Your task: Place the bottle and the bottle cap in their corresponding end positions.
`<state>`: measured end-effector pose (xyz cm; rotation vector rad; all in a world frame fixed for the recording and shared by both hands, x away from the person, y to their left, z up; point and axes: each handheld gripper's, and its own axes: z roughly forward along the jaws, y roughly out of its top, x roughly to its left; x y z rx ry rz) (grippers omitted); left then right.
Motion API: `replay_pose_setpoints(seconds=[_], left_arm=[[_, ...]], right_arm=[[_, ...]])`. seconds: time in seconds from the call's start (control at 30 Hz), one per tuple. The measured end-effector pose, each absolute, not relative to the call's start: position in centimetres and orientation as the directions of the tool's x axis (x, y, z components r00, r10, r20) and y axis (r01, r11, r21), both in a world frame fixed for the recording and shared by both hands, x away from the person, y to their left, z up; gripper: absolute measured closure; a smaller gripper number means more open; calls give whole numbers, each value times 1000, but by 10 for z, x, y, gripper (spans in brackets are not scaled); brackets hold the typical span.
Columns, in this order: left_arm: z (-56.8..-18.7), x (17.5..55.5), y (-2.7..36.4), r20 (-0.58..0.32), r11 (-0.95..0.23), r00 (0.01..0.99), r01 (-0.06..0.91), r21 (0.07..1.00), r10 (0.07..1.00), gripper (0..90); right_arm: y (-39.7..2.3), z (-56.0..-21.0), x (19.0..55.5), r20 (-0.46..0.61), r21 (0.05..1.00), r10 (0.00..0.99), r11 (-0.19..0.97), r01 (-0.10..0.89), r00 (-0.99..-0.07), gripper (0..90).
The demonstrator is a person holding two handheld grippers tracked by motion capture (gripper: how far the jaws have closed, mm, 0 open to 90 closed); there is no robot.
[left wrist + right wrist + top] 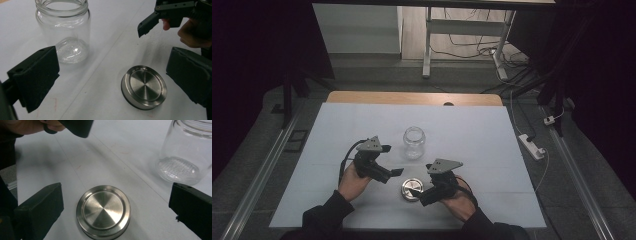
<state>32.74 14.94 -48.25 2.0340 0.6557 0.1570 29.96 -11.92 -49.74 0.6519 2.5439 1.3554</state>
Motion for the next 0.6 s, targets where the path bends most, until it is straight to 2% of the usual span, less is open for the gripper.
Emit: replay_pose_setpoints(seconds=[0.3, 0.6], left_arm=[[-484, 316, 155, -133, -410, 837, 392, 824, 531, 0], [-486, 306, 166, -165, -378, 818, 420, 825, 550, 0]], right_arm=[[-126, -495, 300, 29, 820, 476, 492, 294, -879, 0], [-135, -492, 299, 16, 818, 484, 497, 290, -875, 0]])
